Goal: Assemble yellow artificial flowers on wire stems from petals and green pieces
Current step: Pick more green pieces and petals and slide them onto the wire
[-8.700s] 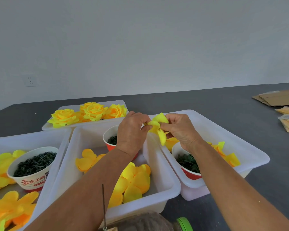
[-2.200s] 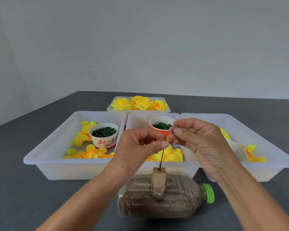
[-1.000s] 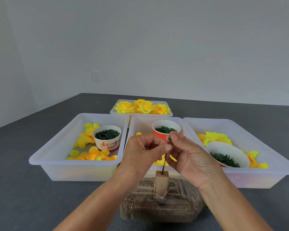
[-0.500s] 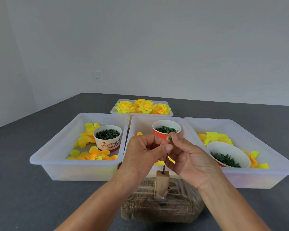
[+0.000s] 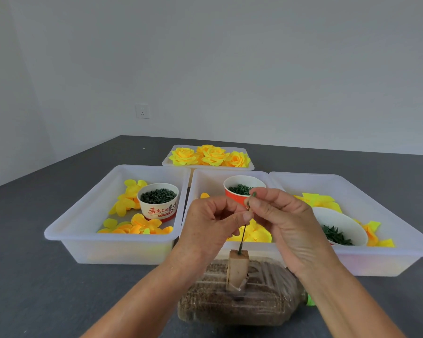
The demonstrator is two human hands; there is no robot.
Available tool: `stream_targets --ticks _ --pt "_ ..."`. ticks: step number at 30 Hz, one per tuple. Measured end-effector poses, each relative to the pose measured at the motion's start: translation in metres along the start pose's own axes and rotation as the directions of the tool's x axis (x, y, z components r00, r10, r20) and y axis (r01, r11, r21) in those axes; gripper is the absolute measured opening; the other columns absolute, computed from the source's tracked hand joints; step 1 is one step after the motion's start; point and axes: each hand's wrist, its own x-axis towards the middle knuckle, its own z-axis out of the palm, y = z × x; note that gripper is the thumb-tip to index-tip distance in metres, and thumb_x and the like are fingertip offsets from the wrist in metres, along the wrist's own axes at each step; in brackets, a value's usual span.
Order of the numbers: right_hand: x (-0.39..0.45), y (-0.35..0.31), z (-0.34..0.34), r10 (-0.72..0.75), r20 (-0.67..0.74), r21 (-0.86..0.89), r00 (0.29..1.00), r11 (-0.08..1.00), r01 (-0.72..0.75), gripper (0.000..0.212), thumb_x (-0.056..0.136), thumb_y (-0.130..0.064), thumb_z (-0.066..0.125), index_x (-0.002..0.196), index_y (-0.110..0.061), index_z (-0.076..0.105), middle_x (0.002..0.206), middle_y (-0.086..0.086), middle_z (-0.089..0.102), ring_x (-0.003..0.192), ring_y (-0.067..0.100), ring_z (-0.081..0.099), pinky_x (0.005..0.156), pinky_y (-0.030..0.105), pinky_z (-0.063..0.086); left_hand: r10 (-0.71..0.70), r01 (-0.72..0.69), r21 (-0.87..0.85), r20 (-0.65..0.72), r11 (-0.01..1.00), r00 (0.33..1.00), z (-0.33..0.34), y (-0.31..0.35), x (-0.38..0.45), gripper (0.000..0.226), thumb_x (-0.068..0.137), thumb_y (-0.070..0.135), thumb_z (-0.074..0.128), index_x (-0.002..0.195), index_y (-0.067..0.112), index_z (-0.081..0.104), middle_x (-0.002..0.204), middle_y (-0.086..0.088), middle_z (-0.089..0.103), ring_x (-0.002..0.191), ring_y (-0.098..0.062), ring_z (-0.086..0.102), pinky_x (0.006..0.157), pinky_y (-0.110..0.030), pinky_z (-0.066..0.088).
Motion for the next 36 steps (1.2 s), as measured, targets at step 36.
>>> stream_targets --ticks 36 --pt "-0.018 0.016 -0.015 -0.079 0.105 -0.637 0.991 0.76 0.128 0.021 0.063 -0.012 0.083 0.073 -0.022 0.068 0.069 -0.007 0.072 0.068 0.002 0.066 0.069 0.024 0.049 -0.055 0.054 0.185 0.004 0.981 0.998 -0.008 -0.008 -0.012 0.016 0.073 0.011 0.077 0.065 0.023 0.072 0.064 0.002 0.067 0.061 -0.006 0.055 0.061 -0.019 0.047"
